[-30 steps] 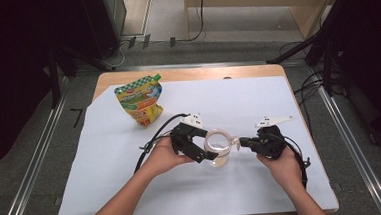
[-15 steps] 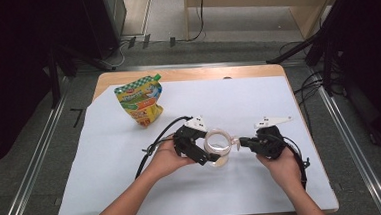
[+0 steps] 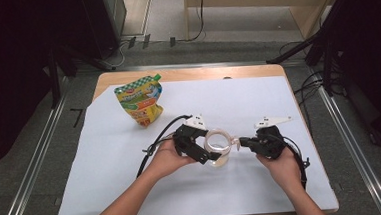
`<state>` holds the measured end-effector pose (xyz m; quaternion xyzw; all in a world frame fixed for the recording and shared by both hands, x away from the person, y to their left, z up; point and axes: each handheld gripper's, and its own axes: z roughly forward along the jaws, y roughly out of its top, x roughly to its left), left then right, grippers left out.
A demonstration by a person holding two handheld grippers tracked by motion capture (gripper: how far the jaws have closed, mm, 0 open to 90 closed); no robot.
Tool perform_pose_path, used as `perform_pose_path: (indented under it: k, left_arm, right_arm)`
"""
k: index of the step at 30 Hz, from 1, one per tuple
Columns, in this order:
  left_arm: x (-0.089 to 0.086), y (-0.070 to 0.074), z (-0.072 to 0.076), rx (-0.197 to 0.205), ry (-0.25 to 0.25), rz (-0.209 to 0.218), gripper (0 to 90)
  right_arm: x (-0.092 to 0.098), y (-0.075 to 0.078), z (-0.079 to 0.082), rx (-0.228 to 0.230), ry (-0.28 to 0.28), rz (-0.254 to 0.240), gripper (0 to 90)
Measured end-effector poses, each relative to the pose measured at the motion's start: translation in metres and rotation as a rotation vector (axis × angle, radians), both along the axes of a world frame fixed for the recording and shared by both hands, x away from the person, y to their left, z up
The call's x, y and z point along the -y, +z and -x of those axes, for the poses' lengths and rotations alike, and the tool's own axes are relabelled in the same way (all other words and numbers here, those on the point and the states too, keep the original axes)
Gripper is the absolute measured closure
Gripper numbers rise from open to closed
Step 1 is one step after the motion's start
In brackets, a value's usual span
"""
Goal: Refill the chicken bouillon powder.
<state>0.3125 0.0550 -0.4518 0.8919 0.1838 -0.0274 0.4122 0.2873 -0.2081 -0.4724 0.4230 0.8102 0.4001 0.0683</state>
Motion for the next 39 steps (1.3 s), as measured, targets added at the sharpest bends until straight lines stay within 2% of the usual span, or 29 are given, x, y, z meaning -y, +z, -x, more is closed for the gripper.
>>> perform_pose_path:
  k: [4, 7, 12, 14, 17, 19, 22, 23, 24, 26, 32, 37, 39]
  left_arm:
    - [0.0, 0.003, 0.002, 0.035, -0.002, -0.013, 11.6]
    - [0.001, 0.005, 0.004, 0.045, 0.004, -0.02, 12.3]
    - [-0.001, 0.008, 0.004, 0.05, 0.006, 0.002, 13.6]
    - [-0.003, 0.01, 0.003, 0.045, 0.006, 0.027, 14.4]
    - [-0.004, 0.009, 0.003, 0.045, 0.001, 0.031, 14.3]
    - [-0.002, 0.008, 0.002, 0.044, -0.005, 0.015, 13.7]
    - [0.005, 0.0, 0.006, 0.081, -0.006, -0.062, 11.5]
    - [0.007, -0.002, 0.006, 0.085, -0.002, -0.064, 10.4]
    - [0.008, -0.005, 0.005, 0.067, 0.0, -0.046, 10.1]
    - [0.008, -0.006, 0.004, 0.064, 0.0, -0.033, 10.0]
    - [0.009, -0.004, 0.006, 0.09, -0.004, -0.046, 10.1]
    - [0.009, -0.003, 0.006, 0.097, -0.001, -0.049, 10.2]
    - [0.009, -0.001, 0.006, 0.093, 0.002, -0.039, 10.2]
  right_arm:
    - [0.0, 0.0, 0.0, 0.002, -0.001, 0.003, 90.0]
    - [0.0, 0.0, -0.001, -0.001, -0.003, 0.003, 90.0]
    - [-0.001, 0.0, -0.001, 0.0, -0.002, 0.003, 90.0]
    - [-0.001, 0.0, -0.001, 0.001, -0.002, 0.004, 90.0]
    - [-0.001, 0.0, -0.001, 0.001, -0.003, 0.004, 90.0]
    - [-0.001, 0.0, -0.001, -0.002, -0.004, 0.003, 90.0]
    - [-0.001, 0.0, -0.001, -0.002, -0.004, 0.003, 90.0]
    - [-0.001, 0.0, -0.001, -0.002, -0.004, 0.004, 90.0]
    - [-0.001, 0.0, -0.001, -0.002, -0.005, 0.004, 90.0]
    - [-0.001, -0.001, -0.001, -0.002, -0.006, 0.004, 90.0]
    - [-0.001, -0.001, 0.0, -0.002, -0.007, 0.006, 90.0]
    - [-0.001, -0.001, 0.0, -0.001, -0.007, 0.006, 90.0]
    - [-0.001, -0.001, 0.0, 0.002, -0.004, 0.007, 90.0]
